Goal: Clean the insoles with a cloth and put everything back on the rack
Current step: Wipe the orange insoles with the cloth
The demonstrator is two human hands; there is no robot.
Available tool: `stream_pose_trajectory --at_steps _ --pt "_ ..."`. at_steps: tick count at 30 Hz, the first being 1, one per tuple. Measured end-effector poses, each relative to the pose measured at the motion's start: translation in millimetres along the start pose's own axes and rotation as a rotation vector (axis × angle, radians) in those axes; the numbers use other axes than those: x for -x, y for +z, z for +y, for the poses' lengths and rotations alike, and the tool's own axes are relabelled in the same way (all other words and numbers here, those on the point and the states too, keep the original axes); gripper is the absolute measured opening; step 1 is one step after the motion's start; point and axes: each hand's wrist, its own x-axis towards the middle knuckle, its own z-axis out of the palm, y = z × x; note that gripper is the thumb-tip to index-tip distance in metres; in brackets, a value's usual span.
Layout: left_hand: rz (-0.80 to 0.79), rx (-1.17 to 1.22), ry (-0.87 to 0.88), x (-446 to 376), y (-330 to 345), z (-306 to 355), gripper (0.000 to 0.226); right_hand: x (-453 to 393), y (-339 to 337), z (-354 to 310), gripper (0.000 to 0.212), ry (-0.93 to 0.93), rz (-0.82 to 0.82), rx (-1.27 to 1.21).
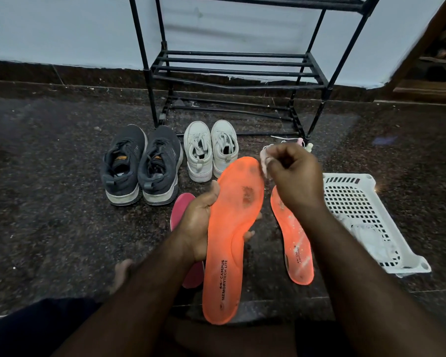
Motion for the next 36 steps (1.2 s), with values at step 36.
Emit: stream_pose_trajectory --at_steps 36 --pt "-0.016 0.176 0.083 20 1 8 0.074 23 14 -11 0.020 0.064 -0.192 -0.173"
